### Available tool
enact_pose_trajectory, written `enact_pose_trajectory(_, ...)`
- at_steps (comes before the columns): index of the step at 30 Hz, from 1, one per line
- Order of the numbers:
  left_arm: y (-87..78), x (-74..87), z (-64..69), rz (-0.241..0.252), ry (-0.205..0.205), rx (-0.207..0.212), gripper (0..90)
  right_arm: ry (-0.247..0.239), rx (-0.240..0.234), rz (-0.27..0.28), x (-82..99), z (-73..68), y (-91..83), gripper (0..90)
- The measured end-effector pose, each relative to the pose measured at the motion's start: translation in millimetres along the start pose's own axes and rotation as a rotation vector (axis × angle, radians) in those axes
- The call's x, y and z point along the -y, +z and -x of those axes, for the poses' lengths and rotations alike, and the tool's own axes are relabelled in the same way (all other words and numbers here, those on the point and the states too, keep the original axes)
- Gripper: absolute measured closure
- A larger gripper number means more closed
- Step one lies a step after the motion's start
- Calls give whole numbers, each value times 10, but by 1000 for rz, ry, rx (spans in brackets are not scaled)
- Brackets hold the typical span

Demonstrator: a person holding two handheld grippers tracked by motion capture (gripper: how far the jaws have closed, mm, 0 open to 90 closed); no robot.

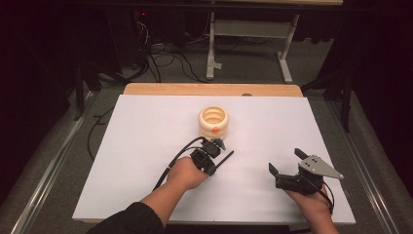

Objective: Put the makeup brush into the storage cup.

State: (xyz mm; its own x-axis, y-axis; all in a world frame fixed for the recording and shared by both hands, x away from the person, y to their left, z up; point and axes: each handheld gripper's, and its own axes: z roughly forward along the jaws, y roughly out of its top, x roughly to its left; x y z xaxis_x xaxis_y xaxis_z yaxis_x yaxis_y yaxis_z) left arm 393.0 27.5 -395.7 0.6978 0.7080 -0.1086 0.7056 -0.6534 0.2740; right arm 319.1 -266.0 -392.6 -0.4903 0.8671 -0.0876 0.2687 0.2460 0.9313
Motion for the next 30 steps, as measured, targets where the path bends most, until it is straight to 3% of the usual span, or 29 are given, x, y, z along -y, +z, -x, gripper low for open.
enact_pose_trajectory(7, -100, 51, -22, 8, 25, 9, 832, -1, 3, 0, 1, 7, -2, 18)
enact_pose_trajectory(21, -285, 206, -210, 20, 36, -27, 832, 5, 6, -1, 7, 22, -7, 18)
enact_pose_trajectory(30, -363, 349, -296, -2, 60, -45, 832, 0, 7, -4, 10, 25, 1, 18)
